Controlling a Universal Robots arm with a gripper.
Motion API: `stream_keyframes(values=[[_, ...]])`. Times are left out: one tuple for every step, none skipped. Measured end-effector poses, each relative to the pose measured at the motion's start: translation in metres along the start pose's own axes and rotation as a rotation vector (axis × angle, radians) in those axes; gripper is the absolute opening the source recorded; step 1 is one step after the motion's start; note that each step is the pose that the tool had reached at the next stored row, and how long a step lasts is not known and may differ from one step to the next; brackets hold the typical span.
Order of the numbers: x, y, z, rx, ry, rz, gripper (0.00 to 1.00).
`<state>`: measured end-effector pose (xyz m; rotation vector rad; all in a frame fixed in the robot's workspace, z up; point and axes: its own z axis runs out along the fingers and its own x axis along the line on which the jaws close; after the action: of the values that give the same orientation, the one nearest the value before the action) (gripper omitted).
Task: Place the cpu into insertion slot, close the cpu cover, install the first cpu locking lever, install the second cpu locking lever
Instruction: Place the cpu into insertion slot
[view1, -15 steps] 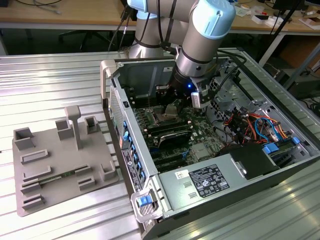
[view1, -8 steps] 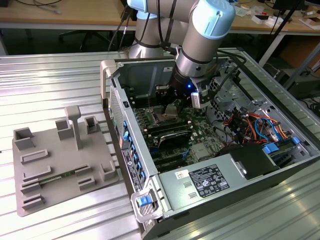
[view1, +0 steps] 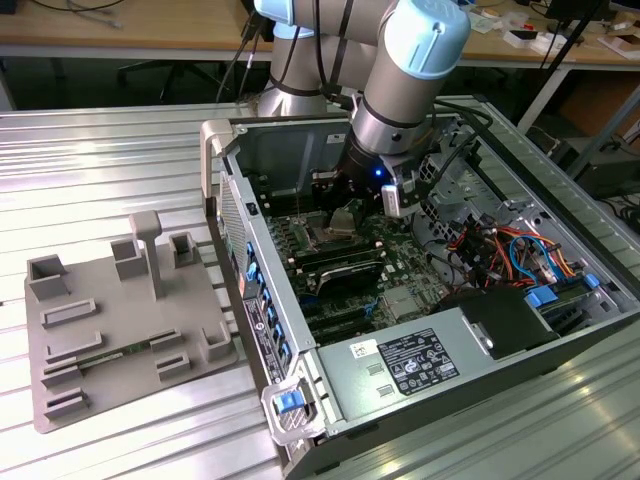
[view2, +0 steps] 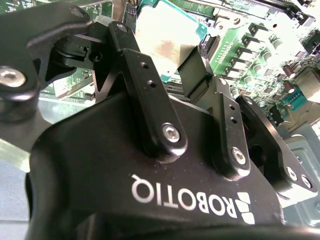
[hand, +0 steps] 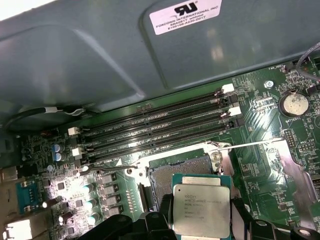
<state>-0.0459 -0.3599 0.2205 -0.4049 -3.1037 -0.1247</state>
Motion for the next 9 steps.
stream_keyframes(values=[[0.0000,0.0000,0.0001,-0.0001,-0.0001,0.001,0.55],[0.0000,0.0000,0.0001,0.0000,-0.0001,0.001,0.55],[0.0000,0.0000,0.0002,-0.0001,-0.0001,0.002,0.55],[0.0000,0.0000,0.0003,-0.0001,-0.0002,0.003,0.55],[0.0000,0.0000,0.0003,0.0000,-0.0002,0.003,0.55],[0.0000,0.0000,0.0004,0.0000,-0.0003,0.003,0.55],[0.0000,0.0000,0.0005,-0.0001,-0.0003,0.004,0.55],[0.0000,-0.0001,0.0007,-0.0001,-0.0004,0.005,0.55],[0.0000,-0.0001,0.0007,-0.0001,-0.0004,0.006,0.55]])
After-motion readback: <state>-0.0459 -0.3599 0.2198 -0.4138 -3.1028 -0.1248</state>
